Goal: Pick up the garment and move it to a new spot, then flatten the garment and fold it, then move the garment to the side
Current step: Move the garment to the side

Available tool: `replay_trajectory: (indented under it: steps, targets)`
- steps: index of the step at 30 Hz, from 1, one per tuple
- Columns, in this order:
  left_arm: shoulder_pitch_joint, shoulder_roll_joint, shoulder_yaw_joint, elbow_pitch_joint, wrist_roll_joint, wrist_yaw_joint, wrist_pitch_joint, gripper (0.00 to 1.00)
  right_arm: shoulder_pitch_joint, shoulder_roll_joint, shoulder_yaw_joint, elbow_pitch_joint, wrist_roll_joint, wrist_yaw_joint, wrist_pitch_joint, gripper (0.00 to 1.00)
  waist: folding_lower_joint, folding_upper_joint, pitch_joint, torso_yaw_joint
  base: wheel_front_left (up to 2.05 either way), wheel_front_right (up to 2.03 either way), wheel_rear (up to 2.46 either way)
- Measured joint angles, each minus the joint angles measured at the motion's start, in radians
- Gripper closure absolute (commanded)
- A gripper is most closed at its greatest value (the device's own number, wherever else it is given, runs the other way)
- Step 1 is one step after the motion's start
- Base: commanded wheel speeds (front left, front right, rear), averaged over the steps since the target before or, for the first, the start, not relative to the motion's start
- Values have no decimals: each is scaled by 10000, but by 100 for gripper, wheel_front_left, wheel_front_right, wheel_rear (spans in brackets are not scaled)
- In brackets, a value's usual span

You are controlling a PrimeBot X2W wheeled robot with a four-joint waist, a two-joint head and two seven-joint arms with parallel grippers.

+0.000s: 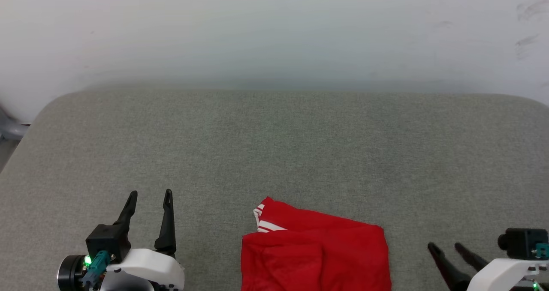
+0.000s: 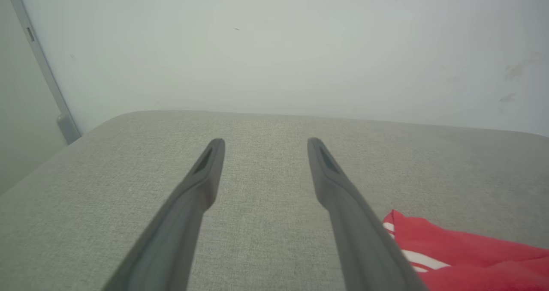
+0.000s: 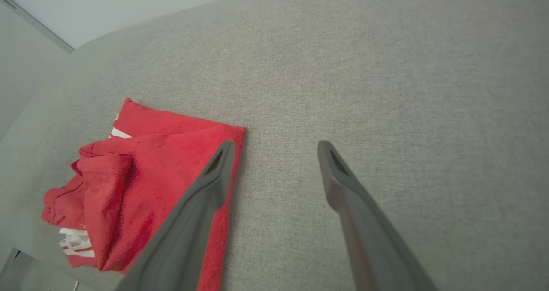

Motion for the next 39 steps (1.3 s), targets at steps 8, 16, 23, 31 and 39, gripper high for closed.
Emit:
replay_trajectory:
  steps: [8,16,23,31,39]
  targets:
    - [-240,-230,148,-165,255,-123,-2,0,-54,-410,1149,746,1680,0,1503,0,0,0,569,419,0,0,0]
    - [-600,-493,362,-307,470,-247,-2,0,-937,-545,2213,1787,2706,0,1503,0,0,0,1267,750,0,0,0]
    - [-708,-769,554,-242,610,-418,-2,0,-1472,-602,2861,2585,3365,10,1570,20,0,0,1766,922,0,0,0]
    - [-731,-934,719,-23,784,-616,-2,0,-1949,-823,3657,3020,3407,8,1156,100,-1,0,1613,790,0,0,0]
    - [-515,-957,876,8,892,-727,-13,0,-2228,-1415,4054,2483,2934,8,905,100,-1,0,1151,232,0,0,0]
